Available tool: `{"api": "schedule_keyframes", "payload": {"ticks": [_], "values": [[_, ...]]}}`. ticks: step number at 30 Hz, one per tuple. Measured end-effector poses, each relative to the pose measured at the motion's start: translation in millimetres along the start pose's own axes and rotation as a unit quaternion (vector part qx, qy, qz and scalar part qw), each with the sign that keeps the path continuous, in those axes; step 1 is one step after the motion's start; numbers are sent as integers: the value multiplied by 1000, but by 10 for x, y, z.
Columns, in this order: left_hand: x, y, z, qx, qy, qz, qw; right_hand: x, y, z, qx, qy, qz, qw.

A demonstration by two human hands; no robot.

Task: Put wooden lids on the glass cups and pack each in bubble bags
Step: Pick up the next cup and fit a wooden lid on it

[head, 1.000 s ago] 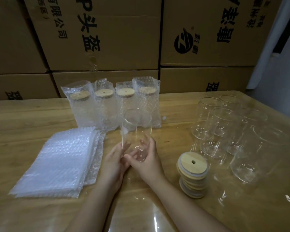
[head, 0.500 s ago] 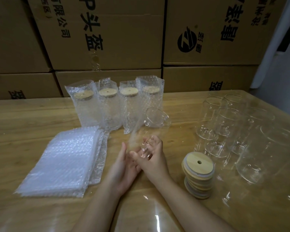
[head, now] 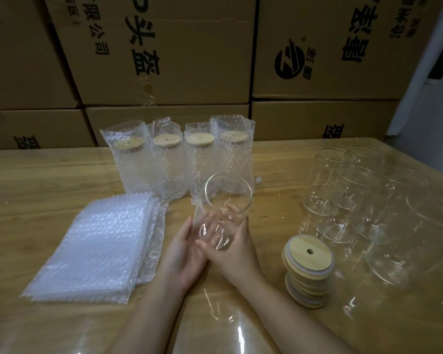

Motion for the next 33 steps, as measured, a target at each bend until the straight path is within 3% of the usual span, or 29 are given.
{"api": "schedule_keyframes", "payload": {"ticks": [4, 7, 16, 20, 24, 28, 33], "values": [[33, -40, 46, -52, -16, -39, 998, -19, -9, -23, 0, 25, 11, 1000], [22, -30, 37, -47, -5, -55, 997, -27, 9, -44, 11, 27, 0, 1000], [-22, -36, -19, 87, 31, -129, 987, -28, 49, -64, 18, 35, 5, 999], [13, 1, 6, 138, -22, -111, 984, -8, 55, -68, 47, 13, -19, 999], [82, -11, 50, 70, -34, -20, 997, 26, 42, -65, 77, -29, -72, 994], [87, -14, 82, 45, -24, -19, 999, 82, 39, -56, 52, -55, -94, 993], [124, 16, 98, 152, 23, -109, 982, 72, 86, -99, 49, -74, -131, 987]]}}
Point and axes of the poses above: each hand's wrist, its own z-axis away from the middle knuckle, its own x-axis out of the palm, y = z × x, the point moved 3 cm from there along -z, towards the middle knuckle
